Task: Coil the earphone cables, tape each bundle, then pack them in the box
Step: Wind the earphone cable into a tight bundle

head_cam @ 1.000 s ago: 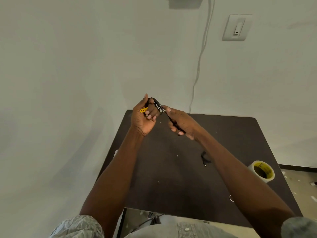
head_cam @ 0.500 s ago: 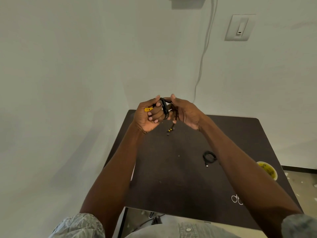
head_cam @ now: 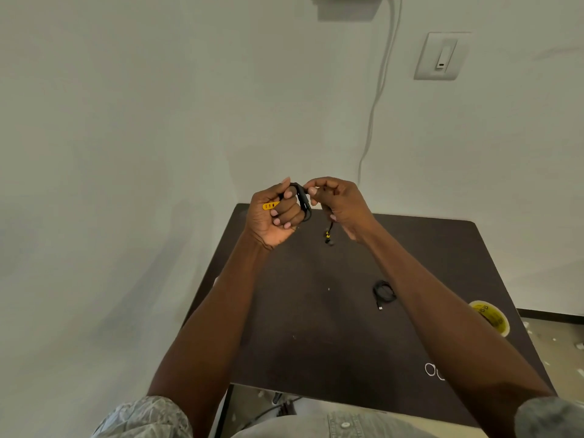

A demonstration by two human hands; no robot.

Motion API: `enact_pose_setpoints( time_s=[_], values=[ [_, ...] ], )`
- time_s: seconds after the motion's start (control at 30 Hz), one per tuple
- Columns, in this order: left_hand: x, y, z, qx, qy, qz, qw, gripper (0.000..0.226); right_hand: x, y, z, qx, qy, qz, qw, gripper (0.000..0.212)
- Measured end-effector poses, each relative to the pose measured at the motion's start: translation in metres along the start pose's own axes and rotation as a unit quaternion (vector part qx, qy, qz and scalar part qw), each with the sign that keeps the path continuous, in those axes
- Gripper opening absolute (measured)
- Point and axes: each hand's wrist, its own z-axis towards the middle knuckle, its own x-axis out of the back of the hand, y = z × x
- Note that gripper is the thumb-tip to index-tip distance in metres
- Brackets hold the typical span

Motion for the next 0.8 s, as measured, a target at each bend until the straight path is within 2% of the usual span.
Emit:
enact_pose_setpoints(
  time_s=[0.13,0.23,0.33,0.5,0.57,0.7,0.8],
  values=[
    [-0.001,-0.001,0.000,-0.016,0.004,-0.017,1.000,0.041,-0.005,-0.001,-0.002,0.002,0.010,-0.057,0.998,0.016],
    [0.000,0.001,0.002,-0.031,0.007,-0.025,0.999,0.039,-0.005,-0.004,-0.006,-0.023,-0.037,-0.021,0.999,0.041],
    [0.000,0.002,0.002,-0.028,0.006,-0.022,0.999,0.041,-0.007,-0.005,-0.008,-0.024,-0.076,-0.034,0.996,0.051],
    [0.003,0.006,-0.002,-0.020,0.004,0.017,1.000,0.043,-0.008,-0.010,-0.007,-0.012,-0.080,-0.065,0.995,0.028],
    [0.002,0.006,-0.003,-0.026,0.009,0.038,0.999,0.044,-0.011,-0.012,-0.008,0.006,-0.075,-0.099,0.992,0.026],
    [-0.004,0.008,-0.004,-0.058,0.066,0.134,0.987,0.047,-0.018,-0.011,-0.005,0.022,-0.036,-0.146,0.988,0.024],
    [-0.007,0.015,-0.002,-0.065,0.068,0.166,0.982,0.046,-0.019,-0.010,-0.004,0.030,-0.034,-0.161,0.986,0.030]
  ],
)
